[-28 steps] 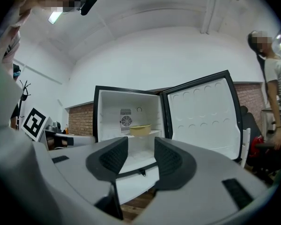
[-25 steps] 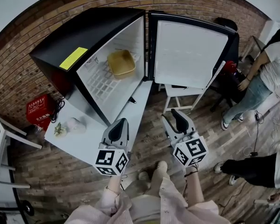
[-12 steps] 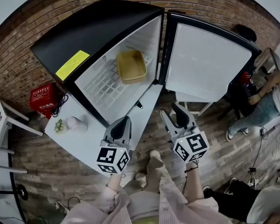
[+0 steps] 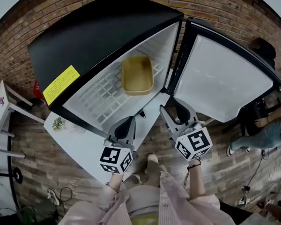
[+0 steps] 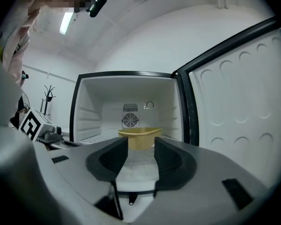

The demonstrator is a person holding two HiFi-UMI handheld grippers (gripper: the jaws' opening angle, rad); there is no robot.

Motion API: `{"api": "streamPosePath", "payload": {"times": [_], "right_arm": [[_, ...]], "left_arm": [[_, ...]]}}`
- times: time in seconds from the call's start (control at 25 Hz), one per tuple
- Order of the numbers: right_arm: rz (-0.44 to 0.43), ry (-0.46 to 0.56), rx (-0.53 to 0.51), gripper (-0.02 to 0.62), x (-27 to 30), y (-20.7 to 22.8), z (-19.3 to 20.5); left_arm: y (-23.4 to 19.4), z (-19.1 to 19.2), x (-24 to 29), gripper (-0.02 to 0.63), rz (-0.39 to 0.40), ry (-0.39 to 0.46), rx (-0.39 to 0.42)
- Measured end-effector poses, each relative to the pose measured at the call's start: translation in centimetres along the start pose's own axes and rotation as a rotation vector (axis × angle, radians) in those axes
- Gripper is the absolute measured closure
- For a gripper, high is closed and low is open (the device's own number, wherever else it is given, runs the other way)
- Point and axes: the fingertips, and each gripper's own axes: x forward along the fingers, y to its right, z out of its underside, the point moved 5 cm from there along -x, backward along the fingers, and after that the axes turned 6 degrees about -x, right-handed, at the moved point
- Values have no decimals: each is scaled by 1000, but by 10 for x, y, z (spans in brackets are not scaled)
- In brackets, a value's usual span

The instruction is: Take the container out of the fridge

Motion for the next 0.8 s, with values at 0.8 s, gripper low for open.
{"api": "streamPosePath", "payload": {"times": [0.8], "right_arm": [[-469,-45,-356,436,56,4,-36]], "left_arm": [[9,-12,35,614,-138,72,-1]]}}
